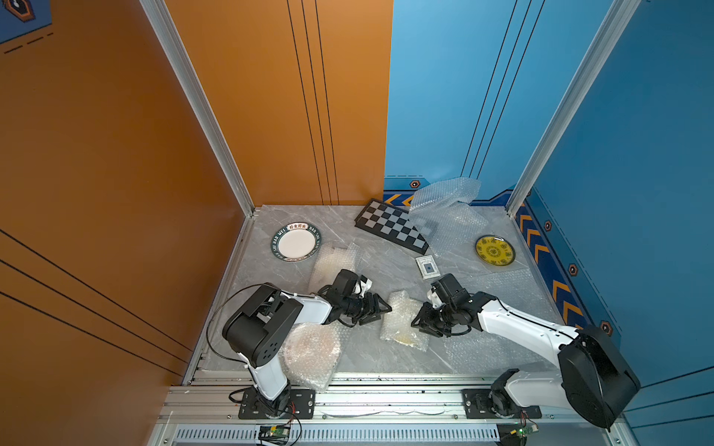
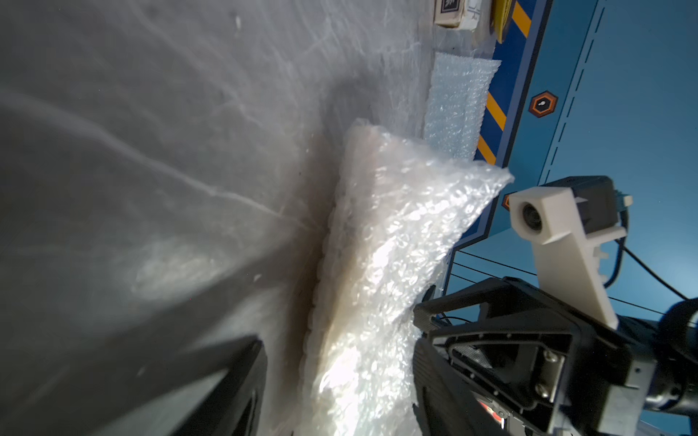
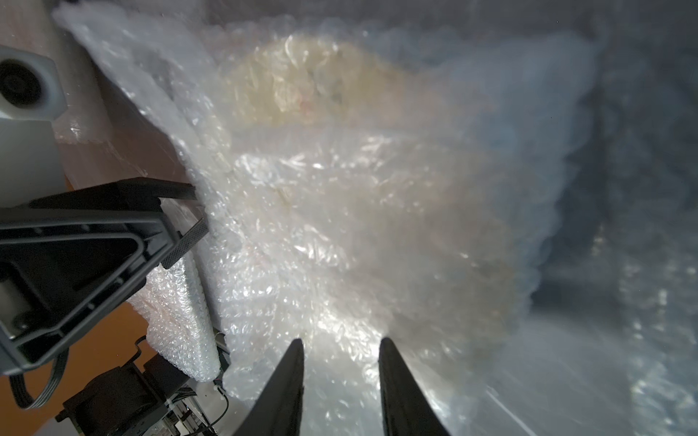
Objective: Unpack dinner plates from bubble wrap
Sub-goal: Move the bubble wrap to the center of the board, then unwrap the bubble wrap at the center of the board.
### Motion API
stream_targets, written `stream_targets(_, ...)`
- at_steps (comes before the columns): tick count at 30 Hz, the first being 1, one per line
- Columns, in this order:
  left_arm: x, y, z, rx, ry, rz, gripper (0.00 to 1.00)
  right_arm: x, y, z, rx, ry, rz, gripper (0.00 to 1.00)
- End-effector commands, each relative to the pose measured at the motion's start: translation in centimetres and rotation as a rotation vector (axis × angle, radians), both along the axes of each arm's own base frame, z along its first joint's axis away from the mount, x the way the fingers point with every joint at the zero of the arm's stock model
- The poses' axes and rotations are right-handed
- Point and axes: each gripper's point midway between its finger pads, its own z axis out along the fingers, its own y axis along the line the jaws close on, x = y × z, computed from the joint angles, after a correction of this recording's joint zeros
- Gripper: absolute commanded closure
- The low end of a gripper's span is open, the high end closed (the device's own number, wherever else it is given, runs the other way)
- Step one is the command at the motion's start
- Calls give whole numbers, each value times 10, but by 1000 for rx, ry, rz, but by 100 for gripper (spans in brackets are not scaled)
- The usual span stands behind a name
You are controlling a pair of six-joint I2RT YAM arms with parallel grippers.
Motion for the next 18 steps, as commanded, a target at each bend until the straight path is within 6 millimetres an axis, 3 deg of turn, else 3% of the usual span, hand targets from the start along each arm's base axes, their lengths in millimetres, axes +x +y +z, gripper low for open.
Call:
stream_targets(1, 2, -5, 2, -38, -3, -7, 42, -6, -5, -13, -34, 17, 0, 65)
stream_targets(9, -7, 6, 5, -44, 5, 7, 47, -6, -5, -23, -48, 38, 5, 65)
stream_targets(18, -7, 5, 9, -53, -10, 3, 57, -13, -6, -24, -58, 36, 0, 66)
